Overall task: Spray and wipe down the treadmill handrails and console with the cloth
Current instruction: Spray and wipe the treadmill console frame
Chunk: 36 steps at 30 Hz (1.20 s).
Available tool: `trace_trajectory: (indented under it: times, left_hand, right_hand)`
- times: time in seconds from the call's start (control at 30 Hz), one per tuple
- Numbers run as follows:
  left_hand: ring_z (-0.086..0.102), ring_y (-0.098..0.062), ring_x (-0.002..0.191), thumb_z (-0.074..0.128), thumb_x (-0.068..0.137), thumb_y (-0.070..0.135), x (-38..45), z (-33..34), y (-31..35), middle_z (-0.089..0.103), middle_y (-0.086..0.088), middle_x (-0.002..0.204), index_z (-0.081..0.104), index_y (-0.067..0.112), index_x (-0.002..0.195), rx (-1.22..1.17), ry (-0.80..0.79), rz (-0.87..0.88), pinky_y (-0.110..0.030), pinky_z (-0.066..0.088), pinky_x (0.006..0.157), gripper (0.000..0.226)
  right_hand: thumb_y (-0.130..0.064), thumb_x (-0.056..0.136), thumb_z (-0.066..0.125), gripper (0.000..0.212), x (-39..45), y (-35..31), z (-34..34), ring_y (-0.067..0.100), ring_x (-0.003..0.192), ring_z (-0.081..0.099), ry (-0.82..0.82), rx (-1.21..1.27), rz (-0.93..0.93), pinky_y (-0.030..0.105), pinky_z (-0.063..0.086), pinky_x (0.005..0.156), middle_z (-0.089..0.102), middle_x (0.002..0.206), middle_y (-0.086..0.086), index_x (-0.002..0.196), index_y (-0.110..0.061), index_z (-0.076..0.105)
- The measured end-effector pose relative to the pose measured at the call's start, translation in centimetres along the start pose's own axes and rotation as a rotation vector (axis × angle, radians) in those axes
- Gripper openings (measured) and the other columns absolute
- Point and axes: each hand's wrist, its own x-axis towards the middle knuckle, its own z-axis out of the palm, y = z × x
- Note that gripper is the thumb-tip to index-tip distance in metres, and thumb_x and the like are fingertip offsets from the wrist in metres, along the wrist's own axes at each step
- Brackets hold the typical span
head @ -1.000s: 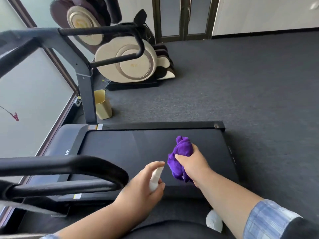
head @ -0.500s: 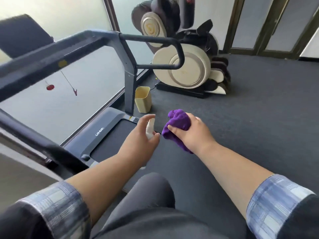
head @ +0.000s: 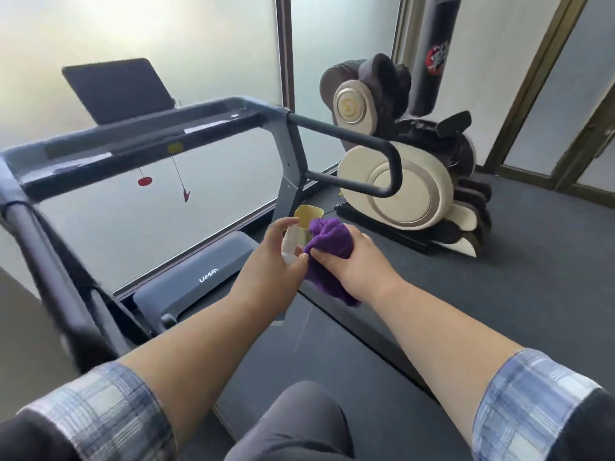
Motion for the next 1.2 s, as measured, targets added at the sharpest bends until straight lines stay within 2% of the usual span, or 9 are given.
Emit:
trace_trajectory:
  times: [0.1, 0.2, 0.3, 0.4, 0.47, 0.73, 0.9, 1.07, 1.2]
  left_hand:
    - [0.062, 0.002, 0.066, 0.057, 0.083, 0.036, 5.5, -0.6, -0.8, 0.063, 0.023, 0.087, 0.029, 0.075, 0.104, -0.059, 0.093, -0.019, -0.014, 0.043, 0.038, 0.053]
    - [0.059, 0.005, 0.07, 0.059, 0.086, 0.026, 11.6, -1.9, -2.2, 0.06, 0.03, 0.089, 0.028, 0.074, 0.105, -0.049, 0.192, -0.029, -0.014, 0.043, 0.047, 0.06]
    - [0.06, -0.001, 0.069, 0.06, 0.086, 0.027, 17.0, -3.5, -3.6, 0.061, 0.027, 0.09, 0.034, 0.067, 0.113, -0.085, 0.233, -0.092, -0.018, 0.044, 0.051, 0.054]
    - [0.062, -0.005, 0.068, 0.058, 0.078, 0.051, 21.6, -5.2, -3.3, 0.065, 0.023, 0.089, 0.036, 0.062, 0.119, -0.094, 0.213, -0.153, -0.026, 0.045, 0.055, 0.048]
    - [0.063, -0.008, 0.065, 0.056, 0.076, 0.056, 24.4, -6.3, -2.5, 0.066, 0.023, 0.09, 0.037, 0.06, 0.121, -0.076, 0.187, -0.178, -0.028, 0.048, 0.055, 0.05]
    - [0.061, -0.01, 0.056, 0.061, 0.087, 0.039, 29.6, -9.9, 1.3, 0.064, 0.021, 0.094, 0.035, 0.062, 0.126, 0.036, 0.113, -0.221, -0.028, 0.051, 0.051, 0.052]
    - [0.063, -0.008, 0.067, 0.062, 0.087, 0.035, 32.0, -10.6, 0.5, 0.063, 0.024, 0.095, 0.035, 0.059, 0.127, 0.073, 0.163, -0.243, -0.028, 0.052, 0.061, 0.054]
    - [0.063, -0.006, 0.066, 0.064, 0.089, 0.034, 35.3, -9.0, -0.2, 0.062, 0.026, 0.096, 0.035, 0.061, 0.127, 0.098, 0.173, -0.314, -0.019, 0.048, 0.058, 0.055]
    - [0.062, -0.006, 0.065, 0.06, 0.087, 0.038, 39.0, -9.0, -0.2, 0.063, 0.025, 0.093, 0.034, 0.062, 0.127, 0.111, 0.204, -0.368, -0.027, 0.052, 0.065, 0.053]
  right_hand:
    - [-0.057, 0.073, 0.075, 0.051, 5.6, -0.1, 0.9, 0.014, 0.111, 0.06, -0.048, 0.004, -0.046, 0.034, 0.048, 0.099, 0.062, 0.119, -0.006, 0.121, -0.044, 0.061]
    - [-0.046, 0.079, 0.078, 0.033, 12.3, -0.8, 2.1, 0.009, 0.112, 0.059, -0.122, 0.028, -0.1, 0.025, 0.046, 0.095, 0.063, 0.111, -0.022, 0.105, -0.053, 0.059]
    - [-0.042, 0.078, 0.079, 0.036, 19.3, -2.8, 2.8, -0.002, 0.101, 0.058, -0.214, 0.073, -0.138, 0.01, 0.043, 0.084, 0.062, 0.097, -0.036, 0.093, -0.066, 0.057]
    - [-0.05, 0.07, 0.079, 0.042, 25.3, -5.4, 2.8, 0.007, 0.105, 0.063, -0.285, 0.12, -0.107, 0.032, 0.051, 0.097, 0.066, 0.111, -0.008, 0.109, -0.044, 0.064]
    - [-0.051, 0.07, 0.081, 0.052, 28.8, -6.8, 2.5, 0.012, 0.11, 0.062, -0.322, 0.095, -0.111, 0.039, 0.05, 0.101, 0.064, 0.116, -0.003, 0.117, -0.038, 0.063]
    - [-0.046, 0.072, 0.082, 0.057, 35.8, -10.4, 0.8, 0.011, 0.113, 0.062, -0.405, 0.095, -0.066, 0.039, 0.048, 0.103, 0.063, 0.12, -0.003, 0.125, -0.037, 0.06]
    - [-0.046, 0.073, 0.082, 0.055, 38.7, -10.5, 1.7, 0.008, 0.108, 0.064, -0.463, 0.118, -0.054, 0.038, 0.049, 0.101, 0.063, 0.119, -0.003, 0.123, -0.036, 0.061]
    - [-0.047, 0.072, 0.082, 0.057, 43.4, -9.4, 2.3, 0.002, 0.112, 0.06, -0.509, 0.139, -0.074, 0.034, 0.046, 0.104, 0.059, 0.123, -0.009, 0.124, -0.039, 0.06]
    - [-0.046, 0.074, 0.081, 0.053, 48.3, -9.4, 2.9, 0.001, 0.109, 0.06, -0.575, 0.167, -0.1, 0.033, 0.048, 0.103, 0.06, 0.122, -0.012, 0.122, -0.042, 0.06]
